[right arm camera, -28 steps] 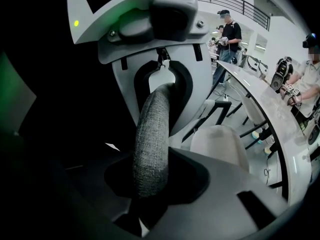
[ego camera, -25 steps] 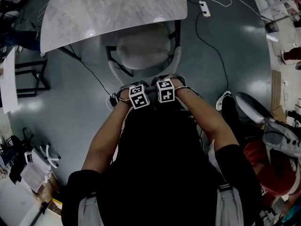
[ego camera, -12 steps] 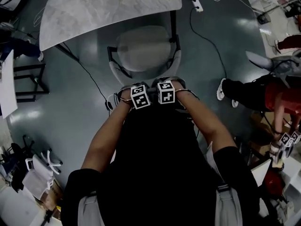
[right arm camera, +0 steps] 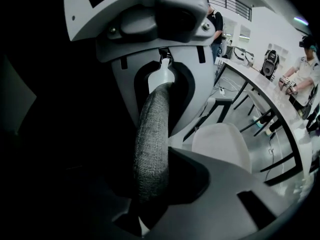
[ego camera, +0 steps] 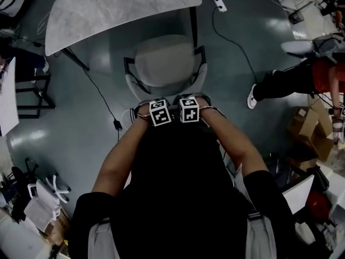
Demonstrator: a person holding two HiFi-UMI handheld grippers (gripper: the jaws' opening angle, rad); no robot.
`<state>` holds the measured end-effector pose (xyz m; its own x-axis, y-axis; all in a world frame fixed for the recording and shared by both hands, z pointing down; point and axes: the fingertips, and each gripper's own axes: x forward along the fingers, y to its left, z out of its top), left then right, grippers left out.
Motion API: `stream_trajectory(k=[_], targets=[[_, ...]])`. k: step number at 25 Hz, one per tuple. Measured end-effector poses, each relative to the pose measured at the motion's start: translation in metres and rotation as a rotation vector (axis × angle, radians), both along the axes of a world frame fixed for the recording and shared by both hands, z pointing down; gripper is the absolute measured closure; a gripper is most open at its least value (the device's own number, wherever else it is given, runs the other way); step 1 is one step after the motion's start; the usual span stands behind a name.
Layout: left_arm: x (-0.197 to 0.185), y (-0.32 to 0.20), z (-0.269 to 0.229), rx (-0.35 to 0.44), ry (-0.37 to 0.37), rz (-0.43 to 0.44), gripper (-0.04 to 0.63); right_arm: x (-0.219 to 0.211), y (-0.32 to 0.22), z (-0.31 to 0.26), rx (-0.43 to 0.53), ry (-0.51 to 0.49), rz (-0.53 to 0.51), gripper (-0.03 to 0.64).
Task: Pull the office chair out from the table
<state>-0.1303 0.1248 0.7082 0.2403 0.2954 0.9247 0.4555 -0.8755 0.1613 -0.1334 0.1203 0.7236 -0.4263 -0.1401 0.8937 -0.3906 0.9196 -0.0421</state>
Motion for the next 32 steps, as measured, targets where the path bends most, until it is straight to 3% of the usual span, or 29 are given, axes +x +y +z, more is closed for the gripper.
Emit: stream_trajectory(k=[15,28,32], targets=[[-0.018,0.098,0.000,-0.022,-0.007,-0.045,0.474,-0.019,0.098,-0.002,-0.002,-0.012,-0.034,0.515],[-0.040,0.127,-0.001,-0.032,-0.008,-0.043,0.472,-0.041,0.126,-0.001,0.004,-0.014,-0.033,0.514],[-0.039,0.129,-0.001,-0.010,0.012,-0.037,0.472,-0.040,0.129,-0.003,0.064,-0.013,-0.025,0.511]])
